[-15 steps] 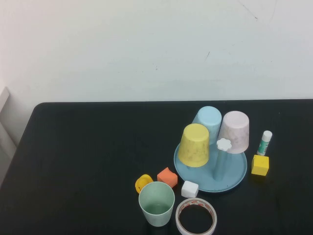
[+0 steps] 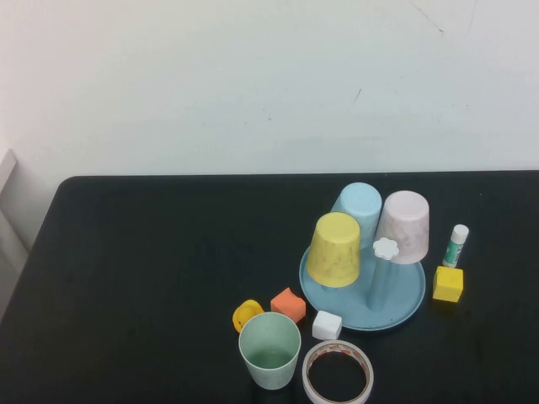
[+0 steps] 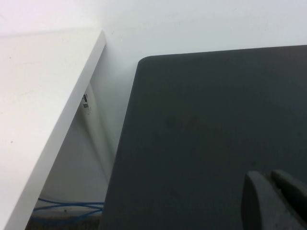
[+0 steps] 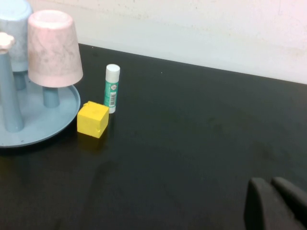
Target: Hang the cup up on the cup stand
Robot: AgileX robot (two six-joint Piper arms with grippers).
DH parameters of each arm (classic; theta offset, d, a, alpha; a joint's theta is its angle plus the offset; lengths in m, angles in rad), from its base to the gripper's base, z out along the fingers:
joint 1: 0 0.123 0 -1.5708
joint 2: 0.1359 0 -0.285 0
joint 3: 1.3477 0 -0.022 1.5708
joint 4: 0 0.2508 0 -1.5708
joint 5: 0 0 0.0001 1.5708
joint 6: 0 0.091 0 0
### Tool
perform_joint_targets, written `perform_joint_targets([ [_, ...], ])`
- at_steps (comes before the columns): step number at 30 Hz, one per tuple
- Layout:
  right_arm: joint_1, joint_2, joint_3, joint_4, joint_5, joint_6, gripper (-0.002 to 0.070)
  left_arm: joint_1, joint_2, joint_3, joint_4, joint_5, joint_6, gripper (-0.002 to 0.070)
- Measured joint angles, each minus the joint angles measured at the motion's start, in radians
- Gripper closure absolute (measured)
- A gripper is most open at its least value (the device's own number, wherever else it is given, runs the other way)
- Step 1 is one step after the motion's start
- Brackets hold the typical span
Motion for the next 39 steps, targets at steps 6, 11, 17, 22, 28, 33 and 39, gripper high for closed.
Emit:
perform_joint_targets([
  [6, 0.000, 0.000, 0.000, 0.000, 0.000, 0.000, 0.0678, 0.000, 0.000, 0.000, 0.000, 0.000, 0.002, 0.0676],
  [11, 0.000, 0.000, 0.000, 0.000, 0.000, 0.000, 0.0678, 0.000, 0.000, 0.000, 0.000, 0.000, 0.002, 0.0676],
  [17, 0.000, 0.000, 0.000, 0.007, 0.000, 0.000, 0.0678, 0.000, 0.000, 0.000, -0.133, -0.011, -0.010, 0.0676],
  [22, 0.000, 0.000, 0.002, 0.414, -0.002, 0.149, 0.0678, 0.000, 0.000, 0.002, -0.710, -0.022, -0.159, 0.0676],
  [28, 0.000, 0.000, 0.007, 0.723, 0.002, 0.225, 0.0678, 0.000, 0.000, 0.002, -0.928, -0.112, -0.120, 0.0676],
  [33, 0.000, 0.000, 0.007, 0.723, 0.000, 0.147, 0.0678, 0.000, 0.000, 0.002, -0.944, -0.135, -0.051, 0.0676],
  [39, 0.000, 0.000, 0.007, 0.717, 0.018, 0.080, 0.0678, 0.000, 0.041, -0.127, -0.850, 0.084, 0.283, 0.0676],
])
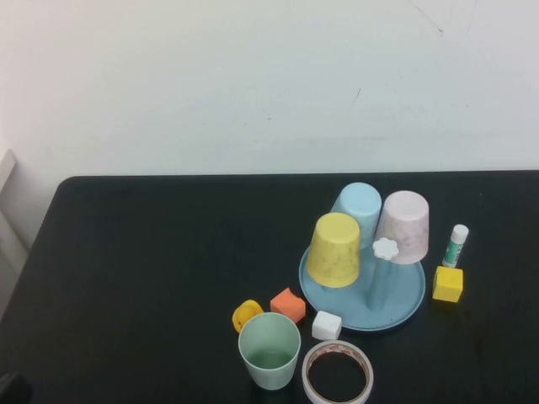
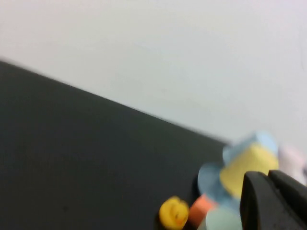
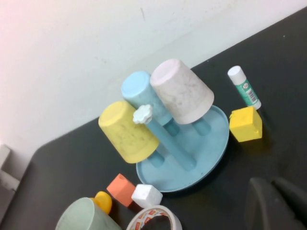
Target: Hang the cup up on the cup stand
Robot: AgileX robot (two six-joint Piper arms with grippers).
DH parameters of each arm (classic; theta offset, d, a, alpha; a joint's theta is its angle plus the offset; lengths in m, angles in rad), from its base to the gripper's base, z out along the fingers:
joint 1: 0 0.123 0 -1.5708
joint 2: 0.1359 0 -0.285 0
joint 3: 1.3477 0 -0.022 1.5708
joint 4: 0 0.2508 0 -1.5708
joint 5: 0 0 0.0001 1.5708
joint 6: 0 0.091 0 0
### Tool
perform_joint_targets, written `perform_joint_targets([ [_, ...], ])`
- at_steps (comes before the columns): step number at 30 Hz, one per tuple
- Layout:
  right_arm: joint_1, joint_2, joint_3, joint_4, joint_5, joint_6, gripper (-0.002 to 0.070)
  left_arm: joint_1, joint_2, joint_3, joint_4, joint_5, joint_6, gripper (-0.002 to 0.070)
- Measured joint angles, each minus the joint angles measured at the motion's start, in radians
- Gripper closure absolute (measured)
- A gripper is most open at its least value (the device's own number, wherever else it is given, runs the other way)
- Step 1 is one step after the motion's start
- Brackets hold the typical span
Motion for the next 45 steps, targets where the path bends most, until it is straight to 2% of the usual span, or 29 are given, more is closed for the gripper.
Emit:
perform_joint_targets([
  [6, 0.000, 0.000, 0.000, 0.000, 0.008, -0.030, 0.0678, -0.007, 0.277, -0.294, 0.294, 0.256, 0.061, 0.0677],
  [10, 0.000, 0.000, 0.000, 0.000, 0.012, -0.035, 0.0678, -0.052, 0.474, -0.446, 0.434, 0.344, 0.128, 0.0676],
  [16, 0.000, 0.000, 0.000, 0.000, 0.013, -0.045, 0.0678, -0.210, 0.780, -0.640, 0.620, 0.424, 0.163, 0.0676],
  [20, 0.000, 0.000, 0.000, 0.000, 0.013, -0.051, 0.0678, -0.331, 0.987, -0.743, 0.692, 0.478, 0.161, 0.0676],
  [27, 0.000, 0.000, 0.000, 0.000, 0.015, -0.051, 0.0678, -0.519, 1.308, -0.929, 0.817, 0.488, 0.037, 0.0676],
  [33, 0.000, 0.000, 0.000, 0.000, 0.015, -0.051, 0.0678, -0.607, 1.527, -1.070, 0.881, 0.483, -0.086, 0.0671],
  [35, 0.000, 0.000, 0.000, 0.000, 0.015, -0.051, 0.0678, -0.620, 1.590, -1.107, 0.887, 0.482, -0.131, 0.0633],
  [37, 0.000, 0.000, 0.000, 0.000, 0.017, -0.051, 0.0678, -0.622, 1.655, -1.141, 0.879, 0.484, -0.164, 0.0557],
  [42, 0.000, 0.000, 0.000, 0.000, 0.019, -0.055, 0.0678, -0.622, 1.791, -1.213, 0.818, 0.488, -0.201, 0.0239],
  [43, 0.000, 0.000, 0.000, 0.000, 0.019, -0.055, 0.0678, -0.622, 1.810, -1.221, 0.807, 0.486, -0.203, 0.0195],
  [45, 0.000, 0.000, 0.000, 0.000, 0.020, -0.055, 0.0678, -0.622, 1.853, -1.230, 0.779, 0.468, -0.203, 0.0152],
])
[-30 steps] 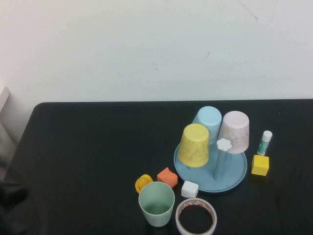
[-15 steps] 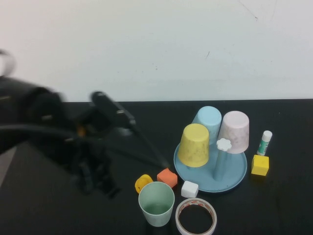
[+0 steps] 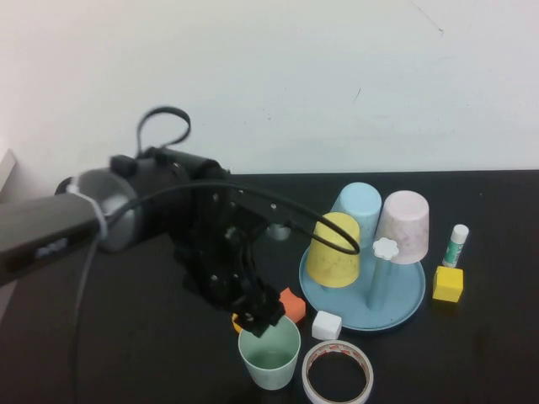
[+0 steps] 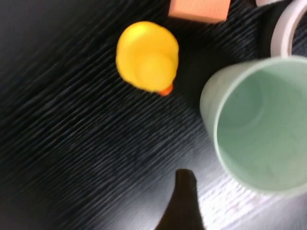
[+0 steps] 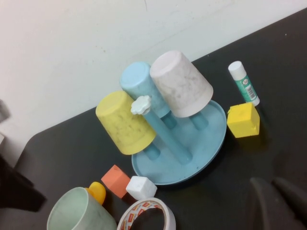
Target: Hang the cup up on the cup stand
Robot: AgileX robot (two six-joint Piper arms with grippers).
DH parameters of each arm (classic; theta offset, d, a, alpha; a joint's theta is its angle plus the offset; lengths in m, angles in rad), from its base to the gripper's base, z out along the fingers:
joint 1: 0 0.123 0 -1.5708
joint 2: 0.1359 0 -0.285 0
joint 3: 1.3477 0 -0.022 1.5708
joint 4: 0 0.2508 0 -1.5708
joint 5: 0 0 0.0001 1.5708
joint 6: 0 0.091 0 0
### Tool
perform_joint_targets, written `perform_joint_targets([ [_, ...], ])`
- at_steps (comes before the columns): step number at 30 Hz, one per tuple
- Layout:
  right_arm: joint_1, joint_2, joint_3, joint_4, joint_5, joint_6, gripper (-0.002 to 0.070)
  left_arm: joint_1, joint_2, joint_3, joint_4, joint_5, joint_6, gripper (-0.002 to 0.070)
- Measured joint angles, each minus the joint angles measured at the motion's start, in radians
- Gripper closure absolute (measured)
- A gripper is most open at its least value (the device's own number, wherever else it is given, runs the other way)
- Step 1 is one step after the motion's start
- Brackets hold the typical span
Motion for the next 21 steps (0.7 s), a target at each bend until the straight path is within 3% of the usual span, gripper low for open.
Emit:
perform_joint_targets([
  [5, 0.000, 0.000, 0.000, 0.002, 0.001, -0.011, 0.0678, 0.000, 0.081, -0.006, -0.047, -0.062, -0.001, 0.0162],
  [12, 0.000, 0.000, 0.000, 0.006, 0.002, -0.019, 0.0678, 0.000, 0.165, -0.007, -0.056, -0.099, -0.002, 0.0264],
  [17, 0.000, 0.000, 0.000, 0.008, 0.004, -0.019, 0.0678, 0.000, 0.196, -0.007, -0.056, -0.124, -0.002, 0.0400],
  [21, 0.000, 0.000, 0.000, 0.008, 0.004, -0.019, 0.0678, 0.000, 0.197, -0.008, -0.056, -0.145, -0.002, 0.0592],
])
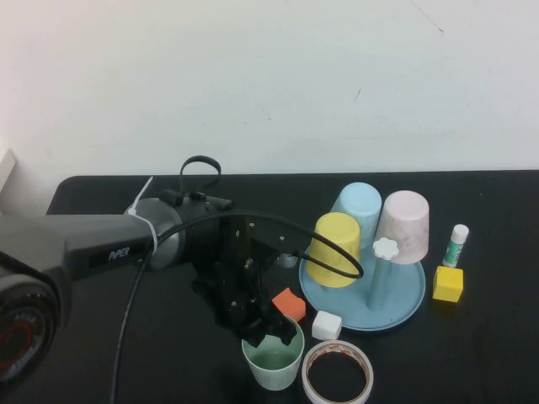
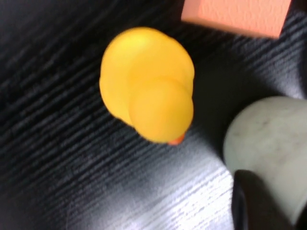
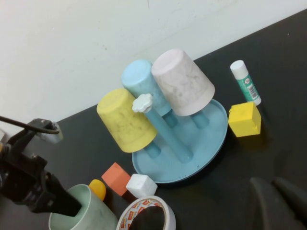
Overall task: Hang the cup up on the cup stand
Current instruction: Pick up the cup from the table, then adjust the cup with two arms
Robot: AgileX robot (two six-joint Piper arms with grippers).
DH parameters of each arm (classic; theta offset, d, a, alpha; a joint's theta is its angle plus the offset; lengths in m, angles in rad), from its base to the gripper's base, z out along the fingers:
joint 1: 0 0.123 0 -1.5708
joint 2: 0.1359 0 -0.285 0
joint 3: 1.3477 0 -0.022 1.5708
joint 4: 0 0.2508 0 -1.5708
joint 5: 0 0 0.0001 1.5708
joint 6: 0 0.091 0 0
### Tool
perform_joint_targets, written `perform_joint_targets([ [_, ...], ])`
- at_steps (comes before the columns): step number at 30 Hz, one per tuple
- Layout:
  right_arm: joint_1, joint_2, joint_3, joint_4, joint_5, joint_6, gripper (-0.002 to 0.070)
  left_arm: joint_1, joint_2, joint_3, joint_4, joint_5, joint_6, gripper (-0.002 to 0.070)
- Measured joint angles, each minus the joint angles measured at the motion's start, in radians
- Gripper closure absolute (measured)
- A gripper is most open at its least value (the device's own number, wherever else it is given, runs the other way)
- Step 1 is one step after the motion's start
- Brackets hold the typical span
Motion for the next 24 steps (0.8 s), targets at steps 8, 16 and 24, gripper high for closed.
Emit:
perform_joint_targets([
  [8, 0.000, 0.000, 0.000, 0.010, 0.004, 0.000, 0.0678, 0.000, -0.004, 0.000, 0.000, -0.013, 0.000, 0.0669],
  [16, 0.000, 0.000, 0.000, 0.018, 0.005, 0.000, 0.0678, -0.016, -0.286, 0.046, 0.008, -0.049, 0.072, 0.0669],
  [24, 0.000, 0.000, 0.000, 0.026, 0.007, 0.000, 0.0678, -0.057, -0.743, 0.370, 0.019, -0.373, 0.093, 0.0669],
])
